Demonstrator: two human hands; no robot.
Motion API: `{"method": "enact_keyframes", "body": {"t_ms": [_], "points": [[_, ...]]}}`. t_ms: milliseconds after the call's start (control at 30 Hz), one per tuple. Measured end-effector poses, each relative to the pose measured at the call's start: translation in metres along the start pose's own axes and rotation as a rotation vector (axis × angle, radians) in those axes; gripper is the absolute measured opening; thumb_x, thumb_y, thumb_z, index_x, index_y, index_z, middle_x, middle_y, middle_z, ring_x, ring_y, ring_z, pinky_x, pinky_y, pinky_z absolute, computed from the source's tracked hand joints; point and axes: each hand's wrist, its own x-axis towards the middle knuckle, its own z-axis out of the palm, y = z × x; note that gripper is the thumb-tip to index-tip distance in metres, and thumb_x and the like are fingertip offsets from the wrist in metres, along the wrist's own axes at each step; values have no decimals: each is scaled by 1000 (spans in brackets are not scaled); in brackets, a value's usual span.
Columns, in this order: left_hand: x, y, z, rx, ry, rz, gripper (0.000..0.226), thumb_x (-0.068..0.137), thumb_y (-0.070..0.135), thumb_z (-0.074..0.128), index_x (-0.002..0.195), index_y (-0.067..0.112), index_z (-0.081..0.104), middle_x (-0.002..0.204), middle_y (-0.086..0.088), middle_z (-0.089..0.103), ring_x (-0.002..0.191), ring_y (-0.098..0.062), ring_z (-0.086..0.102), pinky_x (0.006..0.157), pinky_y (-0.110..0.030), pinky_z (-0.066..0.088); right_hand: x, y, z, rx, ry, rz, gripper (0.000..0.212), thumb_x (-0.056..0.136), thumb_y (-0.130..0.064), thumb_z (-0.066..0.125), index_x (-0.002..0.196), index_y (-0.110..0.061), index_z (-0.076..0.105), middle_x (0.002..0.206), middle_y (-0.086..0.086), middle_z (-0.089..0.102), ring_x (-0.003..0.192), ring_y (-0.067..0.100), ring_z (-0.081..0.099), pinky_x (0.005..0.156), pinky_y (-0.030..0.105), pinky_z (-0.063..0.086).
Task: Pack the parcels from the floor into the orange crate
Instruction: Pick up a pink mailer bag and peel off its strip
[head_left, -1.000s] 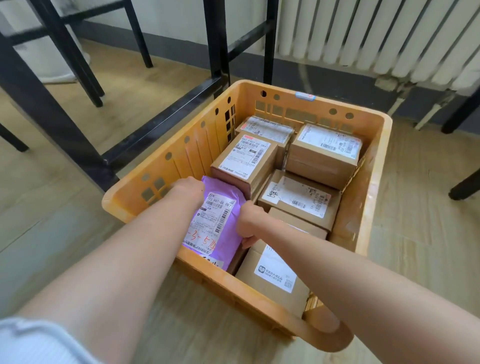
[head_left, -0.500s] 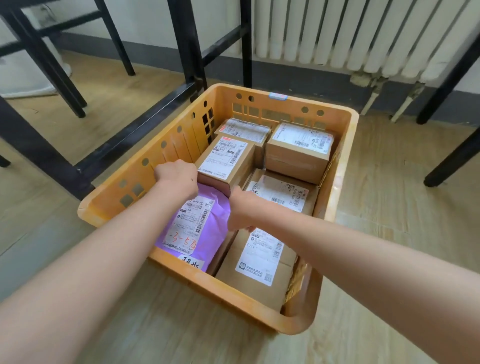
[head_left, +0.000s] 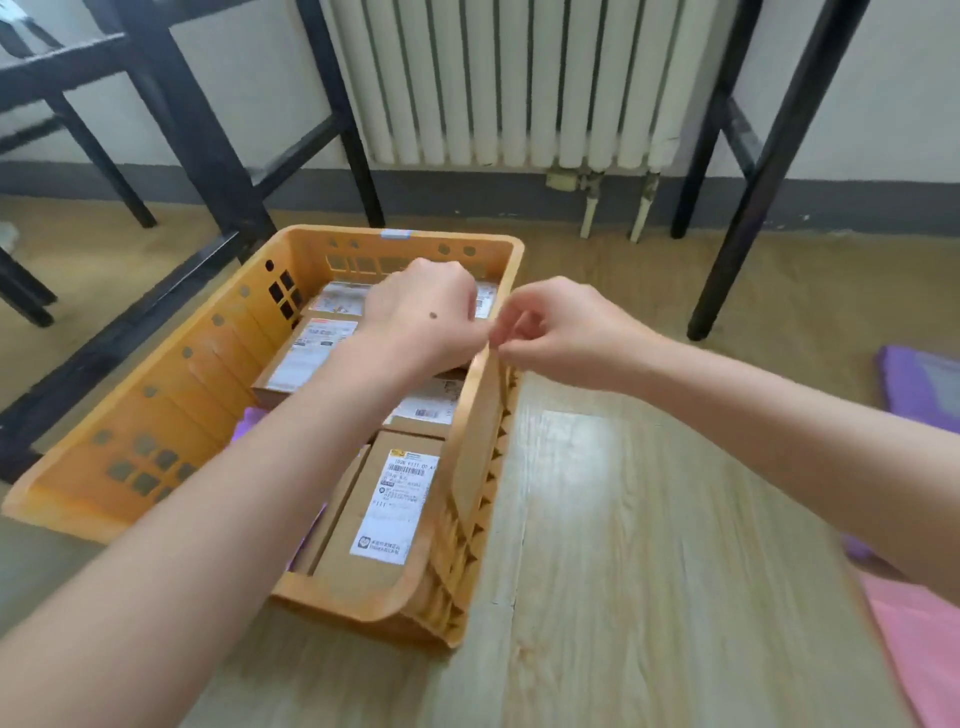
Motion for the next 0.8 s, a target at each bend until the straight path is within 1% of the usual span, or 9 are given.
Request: {"method": "enact_keyframes", "body": {"t_ms": [100, 200, 267, 400, 467, 533, 600, 667, 800], "points": [[10, 69, 0, -7, 41, 191, 21, 85, 36, 56, 73, 18, 60, 76, -2, 60, 71, -23, 61, 63, -34, 53, -37, 48, -38, 52, 58, 95, 9, 87, -19, 62, 87, -28, 63, 82, -9, 63, 77, 2, 61, 57, 15, 45], [22, 135, 5, 29, 29, 330, 20, 87, 34, 56, 76, 17, 59, 73, -1, 58, 68, -19, 59, 57, -30, 49, -68, 93, -72, 75, 140, 182, 15, 85, -17, 63, 80, -30, 62, 81, -6, 66, 75, 7, 64, 62, 21, 47], [28, 174, 8, 37, 1, 398, 19, 88, 32, 57, 77, 16, 59, 71, -1, 56, 66, -18, 59, 56, -29, 49, -90, 122, -92, 91, 196, 236, 17, 84, -14, 63, 79, -30, 63, 80, -6, 67, 73, 7, 64, 62, 21, 47], [32, 245, 17, 76, -57, 495, 17, 87, 24, 54, 74, 14, 56, 70, -3, 54, 66, -23, 60, 63, -35, 56, -140, 178, -123, 43, 276, 334, 19, 79, -11, 63, 82, -29, 66, 79, -7, 66, 67, 1, 58, 52, 14, 41], [29, 279, 26, 100, -82, 550, 19, 86, 23, 52, 70, 14, 52, 68, -3, 53, 64, -23, 59, 60, -32, 54, -165, 204, -134, 40, 298, 378, 21, 77, -9, 64, 80, -29, 66, 77, -5, 65, 66, 5, 57, 55, 15, 43], [25, 309, 37, 115, -95, 593, 22, 85, 21, 50, 64, 15, 45, 66, -2, 50, 62, -23, 56, 54, -28, 47, -189, 228, -141, 36, 319, 418, 22, 77, -7, 64, 79, -29, 66, 76, -3, 65, 68, 8, 57, 63, 21, 46], [20, 336, 52, 131, -112, 624, 25, 83, 21, 48, 61, 17, 38, 65, -1, 46, 62, -26, 53, 54, -27, 41, -213, 251, -146, 45, 339, 457, 23, 77, -6, 63, 76, -29, 65, 74, -3, 64, 67, 9, 56, 67, 26, 46], [14, 359, 67, 146, -137, 647, 28, 82, 22, 49, 59, 17, 34, 64, 0, 40, 62, -28, 48, 57, -27, 39, -237, 272, -148, 43, 349, 494, 25, 77, -6, 62, 74, -31, 63, 71, -7, 63, 66, 9, 55, 66, 26, 46], [2, 399, 96, 84, -174, 648, 14, 81, 25, 53, 72, 15, 47, 72, -3, 46, 67, -29, 47, 58, -28, 36, -275, 308, -150, 61, 358, 546, 23, 78, -4, 62, 77, -27, 64, 67, -11, 60, 65, 9, 56, 60, 17, 41]]}}
